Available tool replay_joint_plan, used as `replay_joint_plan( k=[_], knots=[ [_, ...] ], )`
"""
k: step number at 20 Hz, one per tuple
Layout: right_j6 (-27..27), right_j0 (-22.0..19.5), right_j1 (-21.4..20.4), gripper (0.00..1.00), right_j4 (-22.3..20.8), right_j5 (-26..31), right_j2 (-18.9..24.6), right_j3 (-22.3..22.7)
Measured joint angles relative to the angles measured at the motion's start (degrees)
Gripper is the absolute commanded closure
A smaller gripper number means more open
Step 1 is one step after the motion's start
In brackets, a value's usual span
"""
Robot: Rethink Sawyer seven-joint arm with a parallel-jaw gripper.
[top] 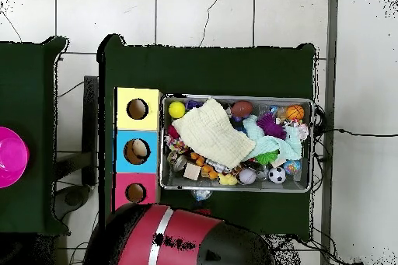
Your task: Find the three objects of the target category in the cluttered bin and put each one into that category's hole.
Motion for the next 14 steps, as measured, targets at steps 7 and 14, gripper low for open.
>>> replay_joint_plan(
  k=[7,14],
  knots=[
    [0.0,0.7,-1.6,1.0,2.5,4.1,0.6,0.3],
    [0.0,0.8,-4.0,1.0,5.2,12.2,1.6,0.2]
  ],
)
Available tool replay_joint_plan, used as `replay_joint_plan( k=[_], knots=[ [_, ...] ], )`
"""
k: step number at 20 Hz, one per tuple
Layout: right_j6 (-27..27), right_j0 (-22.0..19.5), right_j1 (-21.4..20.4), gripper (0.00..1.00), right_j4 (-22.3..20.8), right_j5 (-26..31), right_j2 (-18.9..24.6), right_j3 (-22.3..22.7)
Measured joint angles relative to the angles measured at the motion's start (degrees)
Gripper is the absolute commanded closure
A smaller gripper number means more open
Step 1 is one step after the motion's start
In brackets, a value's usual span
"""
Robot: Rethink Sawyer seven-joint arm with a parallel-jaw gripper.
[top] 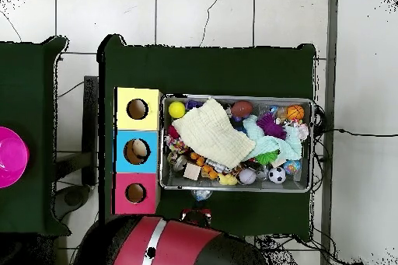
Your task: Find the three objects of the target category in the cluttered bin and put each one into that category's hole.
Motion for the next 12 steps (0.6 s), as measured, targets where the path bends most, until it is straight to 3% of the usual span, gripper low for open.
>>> replay_joint_plan(
  k=[7,12],
  knots=[
    [0.0,0.2,-2.1,1.0,3.3,9.2,1.1,-0.1],
    [0.0,1.4,-3.4,1.0,6.0,19.2,1.2,-0.2]
  ],
)
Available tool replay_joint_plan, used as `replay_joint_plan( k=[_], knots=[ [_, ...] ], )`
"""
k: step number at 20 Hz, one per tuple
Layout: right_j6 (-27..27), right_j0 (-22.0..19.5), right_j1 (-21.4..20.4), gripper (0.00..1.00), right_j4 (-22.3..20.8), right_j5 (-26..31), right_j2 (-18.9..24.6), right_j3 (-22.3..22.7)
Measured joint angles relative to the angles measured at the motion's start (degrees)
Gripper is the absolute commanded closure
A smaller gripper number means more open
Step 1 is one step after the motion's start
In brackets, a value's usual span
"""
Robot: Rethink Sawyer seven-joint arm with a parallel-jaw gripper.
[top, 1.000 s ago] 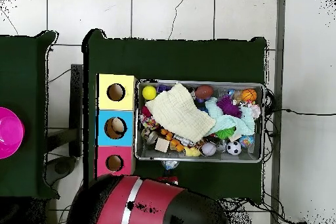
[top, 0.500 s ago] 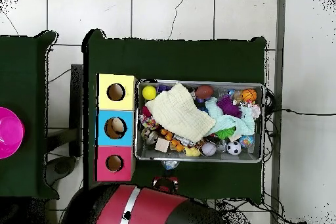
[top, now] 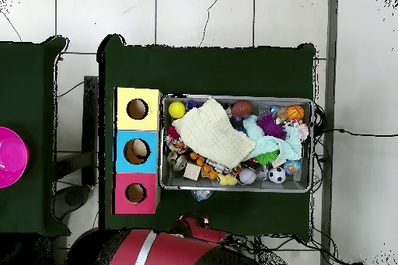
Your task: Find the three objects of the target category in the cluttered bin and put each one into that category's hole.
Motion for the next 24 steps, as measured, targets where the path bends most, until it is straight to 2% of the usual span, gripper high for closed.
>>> replay_joint_plan(
  k=[2,7,12,16,20,23,24],
  knots=[
    [0.0,0.6,-0.3,1.0,0.3,4.4,0.1,0.1],
    [0.0,1.4,-1.2,1.0,0.3,9.3,0.4,0.8],
    [0.0,1.6,-2.4,1.0,0.3,10.2,0.8,2.2],
    [0.0,1.3,-0.4,1.0,0.3,8.9,1.2,2.3],
    [0.0,0.9,5.5,1.0,-0.2,2.3,1.2,1.5],
    [0.0,1.3,10.0,1.0,-0.8,-5.0,1.0,0.9],
    [0.0,2.4,13.9,1.0,-0.8,-12.8,0.5,0.6]
  ],
)
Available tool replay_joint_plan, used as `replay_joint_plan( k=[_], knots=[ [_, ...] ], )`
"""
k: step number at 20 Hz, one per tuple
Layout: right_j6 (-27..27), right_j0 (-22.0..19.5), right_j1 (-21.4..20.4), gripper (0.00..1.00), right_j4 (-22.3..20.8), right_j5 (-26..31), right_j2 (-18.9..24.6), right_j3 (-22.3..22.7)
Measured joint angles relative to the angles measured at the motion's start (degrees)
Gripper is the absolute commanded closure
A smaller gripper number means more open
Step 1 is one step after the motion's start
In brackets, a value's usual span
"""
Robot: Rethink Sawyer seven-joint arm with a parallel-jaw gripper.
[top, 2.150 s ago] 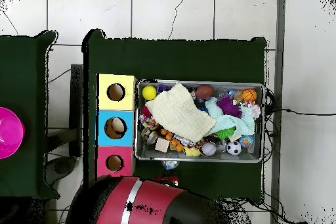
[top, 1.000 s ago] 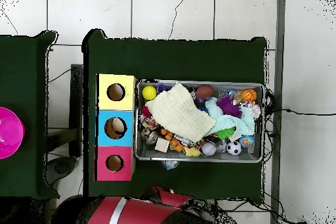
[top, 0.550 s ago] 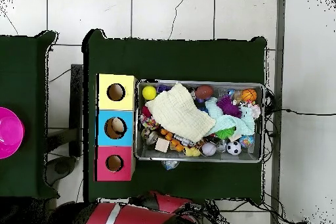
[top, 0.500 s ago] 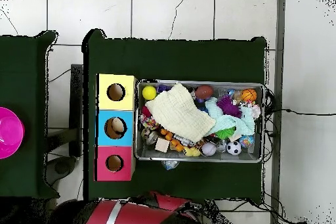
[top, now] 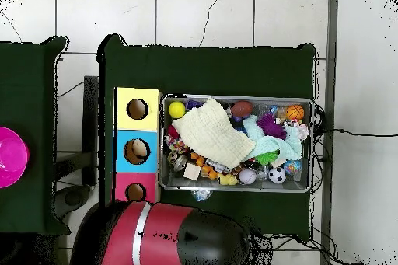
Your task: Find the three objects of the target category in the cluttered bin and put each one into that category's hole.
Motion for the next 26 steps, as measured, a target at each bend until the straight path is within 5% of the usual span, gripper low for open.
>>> replay_joint_plan(
  k=[2,4,8,16,24,25,26],
  knots=[
    [0.0,0.6,1.2,1.0,-0.1,-2.7,-0.3,0.1],
    [0.1,3.2,5.3,1.0,0.6,-12.7,-1.5,0.3],
    [0.1,6.6,9.4,1.0,2.2,-23.1,-2.9,0.5],
    [1.1,9.5,11.3,1.0,5.0,-28.6,-3.4,1.1],
    [1.5,7.4,11.3,1.0,2.9,-28.6,-3.1,0.8],
    [1.5,6.0,11.3,0.0,1.6,-28.6,-3.0,0.7],
    [1.5,5.7,11.2,0.0,1.4,-28.5,-3.0,0.6]
  ],
)
